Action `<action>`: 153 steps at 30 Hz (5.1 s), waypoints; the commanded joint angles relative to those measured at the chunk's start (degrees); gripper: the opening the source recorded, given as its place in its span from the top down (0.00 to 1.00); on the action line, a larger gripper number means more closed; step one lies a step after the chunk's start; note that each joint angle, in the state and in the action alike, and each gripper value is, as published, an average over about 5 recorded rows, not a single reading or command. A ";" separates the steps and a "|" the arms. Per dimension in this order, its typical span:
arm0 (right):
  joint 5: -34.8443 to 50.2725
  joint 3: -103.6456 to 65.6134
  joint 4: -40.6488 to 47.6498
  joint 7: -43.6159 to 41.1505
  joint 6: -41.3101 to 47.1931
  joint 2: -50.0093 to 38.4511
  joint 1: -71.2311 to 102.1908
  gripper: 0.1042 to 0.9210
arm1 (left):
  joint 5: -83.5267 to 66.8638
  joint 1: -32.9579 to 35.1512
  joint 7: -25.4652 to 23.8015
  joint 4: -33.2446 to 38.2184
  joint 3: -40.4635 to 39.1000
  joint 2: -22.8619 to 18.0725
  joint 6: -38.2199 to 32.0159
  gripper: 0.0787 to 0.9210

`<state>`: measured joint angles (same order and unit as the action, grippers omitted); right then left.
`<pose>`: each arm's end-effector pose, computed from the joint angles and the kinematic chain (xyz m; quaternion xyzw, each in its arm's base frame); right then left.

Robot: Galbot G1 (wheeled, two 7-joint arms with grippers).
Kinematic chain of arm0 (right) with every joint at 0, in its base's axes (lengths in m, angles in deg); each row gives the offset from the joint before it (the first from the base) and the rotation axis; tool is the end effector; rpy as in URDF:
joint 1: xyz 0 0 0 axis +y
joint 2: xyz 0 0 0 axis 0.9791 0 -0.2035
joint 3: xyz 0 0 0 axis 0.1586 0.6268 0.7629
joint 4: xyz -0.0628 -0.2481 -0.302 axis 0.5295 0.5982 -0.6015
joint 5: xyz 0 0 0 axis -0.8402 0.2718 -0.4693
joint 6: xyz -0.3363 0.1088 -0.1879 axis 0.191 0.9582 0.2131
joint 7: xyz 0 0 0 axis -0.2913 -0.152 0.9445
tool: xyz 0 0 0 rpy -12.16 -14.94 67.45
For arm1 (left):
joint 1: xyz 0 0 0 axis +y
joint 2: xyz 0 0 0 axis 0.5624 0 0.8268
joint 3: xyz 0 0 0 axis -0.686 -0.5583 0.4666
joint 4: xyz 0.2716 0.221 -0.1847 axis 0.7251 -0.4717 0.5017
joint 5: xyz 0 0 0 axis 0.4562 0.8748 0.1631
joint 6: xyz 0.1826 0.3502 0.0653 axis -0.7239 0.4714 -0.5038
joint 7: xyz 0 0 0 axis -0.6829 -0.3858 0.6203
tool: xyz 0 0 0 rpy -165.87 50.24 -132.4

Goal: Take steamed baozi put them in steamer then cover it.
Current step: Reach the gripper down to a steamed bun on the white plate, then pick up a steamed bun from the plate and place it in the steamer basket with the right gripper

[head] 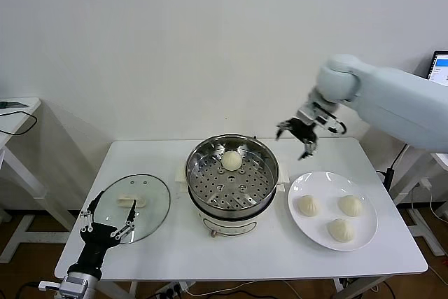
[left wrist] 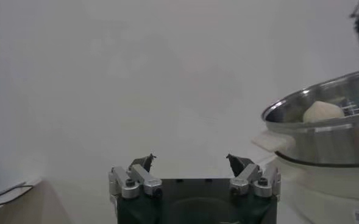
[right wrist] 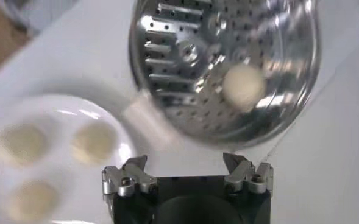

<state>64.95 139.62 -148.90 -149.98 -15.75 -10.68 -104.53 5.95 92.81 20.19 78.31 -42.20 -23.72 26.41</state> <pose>0.6083 -0.1159 -0.0368 0.5928 -0.4366 0.6155 0.2814 0.1631 0.1089 -0.3337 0.0399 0.9808 0.1906 0.0076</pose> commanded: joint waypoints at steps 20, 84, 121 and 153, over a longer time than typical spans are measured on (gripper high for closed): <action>-4.17 -15.32 3.24 7.00 19.69 -5.16 28.28 0.12 | 0.78 0.03 0.28 0.36 -0.96 -0.70 0.02 0.12; 12.41 -0.18 -12.31 10.34 23.60 -15.91 3.07 0.28 | 1.24 0.64 0.94 1.08 -1.63 -0.01 -0.24 0.12; 27.76 7.12 -2.73 19.67 44.31 32.56 -5.59 0.28 | 0.36 -1.20 0.92 0.97 0.33 0.78 0.25 0.12; 17.84 1.20 7.80 12.72 40.54 34.29 3.06 0.12 | 0.01 -1.32 0.91 0.26 0.78 0.63 0.17 0.12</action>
<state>83.41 142.87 -139.22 -135.51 25.25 26.95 -100.25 5.96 91.45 21.08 78.61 -41.24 -23.10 26.54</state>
